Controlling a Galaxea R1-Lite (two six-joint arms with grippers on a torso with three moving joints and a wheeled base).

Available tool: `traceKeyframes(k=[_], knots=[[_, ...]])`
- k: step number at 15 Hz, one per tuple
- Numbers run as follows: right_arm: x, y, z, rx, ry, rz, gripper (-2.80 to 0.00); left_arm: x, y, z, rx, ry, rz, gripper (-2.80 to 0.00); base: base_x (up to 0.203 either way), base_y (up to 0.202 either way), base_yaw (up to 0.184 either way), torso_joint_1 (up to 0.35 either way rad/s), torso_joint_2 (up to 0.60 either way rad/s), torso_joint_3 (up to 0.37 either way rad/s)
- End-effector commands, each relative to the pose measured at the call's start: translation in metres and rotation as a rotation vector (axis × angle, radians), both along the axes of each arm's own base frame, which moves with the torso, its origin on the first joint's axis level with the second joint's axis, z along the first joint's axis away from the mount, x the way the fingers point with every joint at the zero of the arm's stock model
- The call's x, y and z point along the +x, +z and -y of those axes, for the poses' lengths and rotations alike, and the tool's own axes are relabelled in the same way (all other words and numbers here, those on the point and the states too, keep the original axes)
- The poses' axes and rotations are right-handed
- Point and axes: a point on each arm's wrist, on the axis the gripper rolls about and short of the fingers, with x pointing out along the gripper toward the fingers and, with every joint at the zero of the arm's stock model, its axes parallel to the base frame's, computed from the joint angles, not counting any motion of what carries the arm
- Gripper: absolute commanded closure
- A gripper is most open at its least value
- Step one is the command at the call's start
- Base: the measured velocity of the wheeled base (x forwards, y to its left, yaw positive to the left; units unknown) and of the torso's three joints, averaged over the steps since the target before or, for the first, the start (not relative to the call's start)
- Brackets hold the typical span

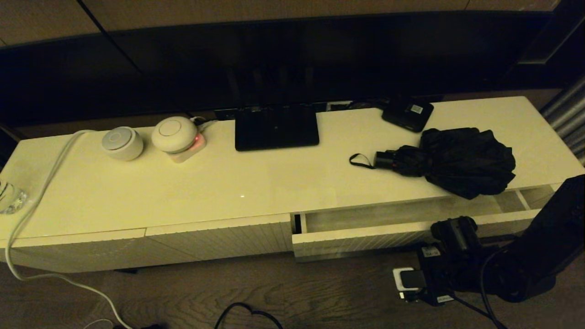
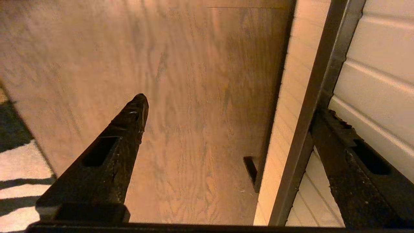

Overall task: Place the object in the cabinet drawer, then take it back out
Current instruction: Open the drawer

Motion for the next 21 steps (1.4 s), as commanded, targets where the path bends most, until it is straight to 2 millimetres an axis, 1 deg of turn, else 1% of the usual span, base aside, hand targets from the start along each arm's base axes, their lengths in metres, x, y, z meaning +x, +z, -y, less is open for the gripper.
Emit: traceKeyframes(k=[1, 3, 5, 9, 12, 14, 15, 17, 21], knots=[[-0.016, -0.004, 0.001, -0.004, 0.022, -0.039, -2.80, 0.000, -0.001, 0.000, 0.000, 0.001, -0.003, 0.00, 0.000, 0.000, 0.000, 0.000, 0.00, 0.000], [-0.027, -0.008, 0.002, -0.003, 0.025, -0.048, -2.80, 0.000, -0.001, 0.000, 0.000, 0.001, -0.003, 0.00, 0.000, 0.000, 0.000, 0.000, 0.00, 0.000], [-0.033, -0.005, 0.004, 0.001, 0.026, -0.035, -2.80, 0.000, -0.001, 0.000, 0.000, 0.001, -0.003, 0.00, 0.000, 0.000, 0.000, 0.000, 0.00, 0.000], [-0.045, 0.013, 0.007, 0.016, 0.017, 0.007, -2.80, 0.000, -0.001, 0.000, 0.000, 0.001, -0.003, 0.00, 0.000, 0.000, 0.000, 0.000, 0.00, 0.000], [-0.059, 0.023, 0.010, 0.021, 0.015, 0.023, -2.80, 0.000, -0.001, 0.000, 0.000, 0.001, -0.003, 0.00, 0.000, 0.000, 0.000, 0.000, 0.00, 0.000], [-0.063, 0.033, 0.011, 0.029, 0.016, 0.058, -2.80, 0.000, -0.001, 0.000, 0.000, 0.001, -0.003, 0.00, 0.000, 0.000, 0.000, 0.000, 0.00, 0.000], [-0.063, 0.037, 0.011, 0.033, 0.015, 0.075, 0.00, 0.000, -0.001, 0.000, 0.000, 0.001, -0.003, 0.00, 0.000, 0.000, 0.000, 0.000, 0.00, 0.000], [-0.069, 0.046, 0.012, 0.038, 0.015, 0.100, 0.00, 0.000, -0.001, 0.000, 0.000, 0.001, -0.003, 0.00, 0.000, 0.000, 0.000, 0.000, 0.00, 0.000], [-0.097, 0.071, 0.019, 0.056, 0.010, 0.151, 0.00, 0.000, -0.001, 0.000, 0.000, 0.001, -0.003, 0.00, 0.000, 0.000, 0.000, 0.000, 0.00, 0.000]])
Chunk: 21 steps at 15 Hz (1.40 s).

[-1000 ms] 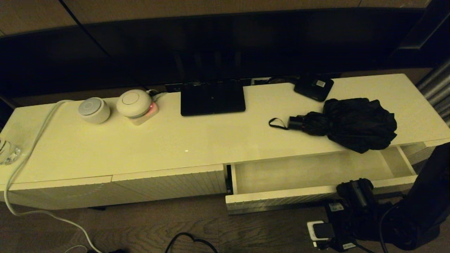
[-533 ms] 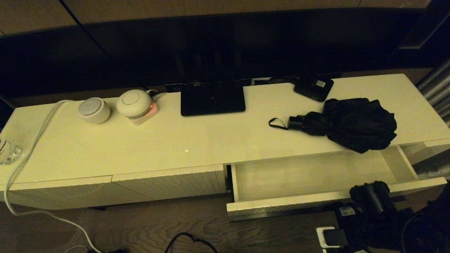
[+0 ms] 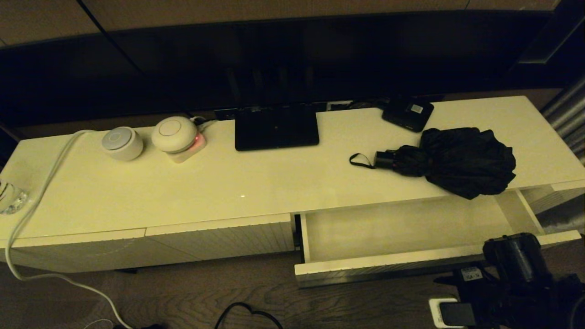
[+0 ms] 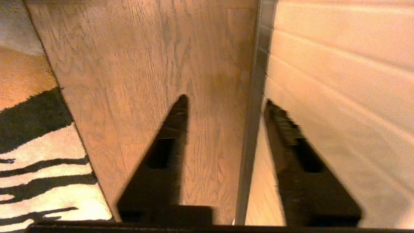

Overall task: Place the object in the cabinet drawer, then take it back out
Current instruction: Open the drawer

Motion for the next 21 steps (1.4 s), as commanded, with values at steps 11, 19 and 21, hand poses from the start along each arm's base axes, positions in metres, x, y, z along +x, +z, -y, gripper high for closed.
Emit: traceKeyframes(k=[11, 19, 21], knots=[[-0.111, 0.127, 0.026, 0.357, -0.373, -0.007, 0.00, 0.000, -0.001, 0.000, 0.000, 0.001, -0.003, 0.00, 0.000, 0.000, 0.000, 0.000, 0.00, 0.000], [-0.074, 0.171, 0.017, 0.750, -1.148, -0.371, 0.00, 0.000, -0.001, 0.000, 0.000, 0.001, -0.003, 0.00, 0.000, 0.000, 0.000, 0.000, 0.00, 0.000], [-0.050, 0.174, 0.010, 0.877, -1.332, -0.440, 0.00, 0.000, -0.001, 0.000, 0.000, 0.001, -0.003, 0.00, 0.000, 0.000, 0.000, 0.000, 0.00, 0.000]])
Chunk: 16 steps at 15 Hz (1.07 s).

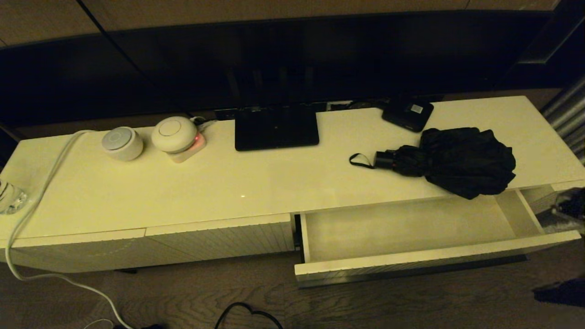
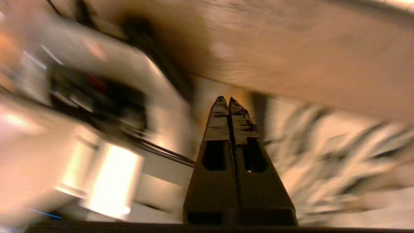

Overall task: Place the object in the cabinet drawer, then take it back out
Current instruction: Open the drawer

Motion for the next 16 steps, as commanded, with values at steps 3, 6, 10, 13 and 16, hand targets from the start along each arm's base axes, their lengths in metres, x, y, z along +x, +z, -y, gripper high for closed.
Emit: traceKeyframes(k=[3, 6, 10, 13, 16], knots=[[0.060, -0.008, -0.029, 0.204, -0.278, -0.184, 0.00, 0.000, -0.001, 0.000, 0.000, 0.001, -0.003, 0.00, 0.000, 0.000, 0.000, 0.000, 0.00, 0.000], [0.088, -0.022, -0.041, 0.192, -0.298, -0.166, 0.00, 0.000, -0.001, 0.000, 0.000, 0.001, -0.003, 0.00, 0.000, 0.000, 0.000, 0.000, 0.00, 0.000], [0.126, -0.051, -0.051, 0.105, -0.360, -0.104, 0.00, 0.000, -0.001, 0.000, 0.000, 0.001, -0.003, 0.00, 0.000, 0.000, 0.000, 0.000, 0.00, 0.000], [0.134, -0.053, -0.048, 0.094, -0.379, -0.090, 0.00, 0.000, -0.001, 0.000, 0.000, 0.001, -0.003, 0.00, 0.000, 0.000, 0.000, 0.000, 0.00, 0.000], [0.140, -0.054, -0.046, 0.098, -0.397, -0.050, 0.00, 0.000, -0.001, 0.000, 0.000, 0.001, -0.003, 0.00, 0.000, 0.000, 0.000, 0.000, 0.00, 0.000]])
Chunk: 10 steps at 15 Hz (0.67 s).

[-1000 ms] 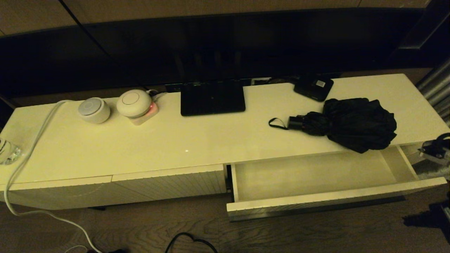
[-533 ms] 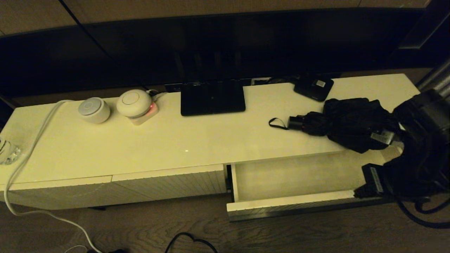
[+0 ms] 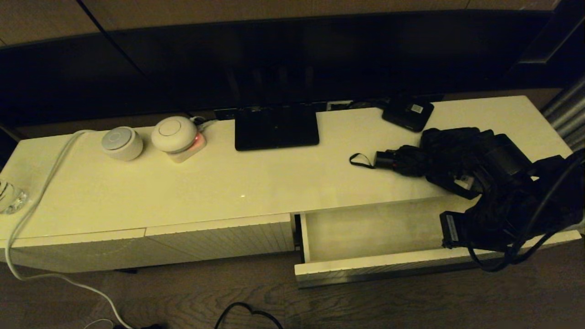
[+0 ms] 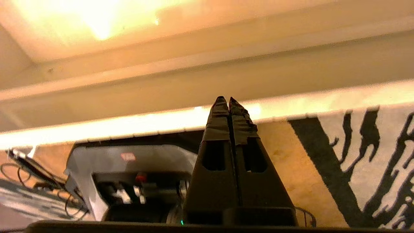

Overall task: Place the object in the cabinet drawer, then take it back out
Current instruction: Open the drawer

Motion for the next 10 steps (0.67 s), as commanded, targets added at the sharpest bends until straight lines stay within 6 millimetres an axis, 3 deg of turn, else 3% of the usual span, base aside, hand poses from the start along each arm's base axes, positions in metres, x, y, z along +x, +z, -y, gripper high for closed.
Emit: traceKeyframes(k=[1, 10], knots=[[0.008, -0.004, -0.001, -0.006, -0.017, 0.033, 0.00, 0.000, -0.001, 0.000, 0.000, 0.001, -0.003, 0.00, 0.000, 0.000, 0.000, 0.000, 0.00, 0.000], [0.022, -0.016, -0.005, 0.021, -0.040, 0.177, 0.00, 0.000, -0.001, 0.000, 0.000, 0.001, -0.003, 0.00, 0.000, 0.000, 0.000, 0.000, 0.00, 0.000]])
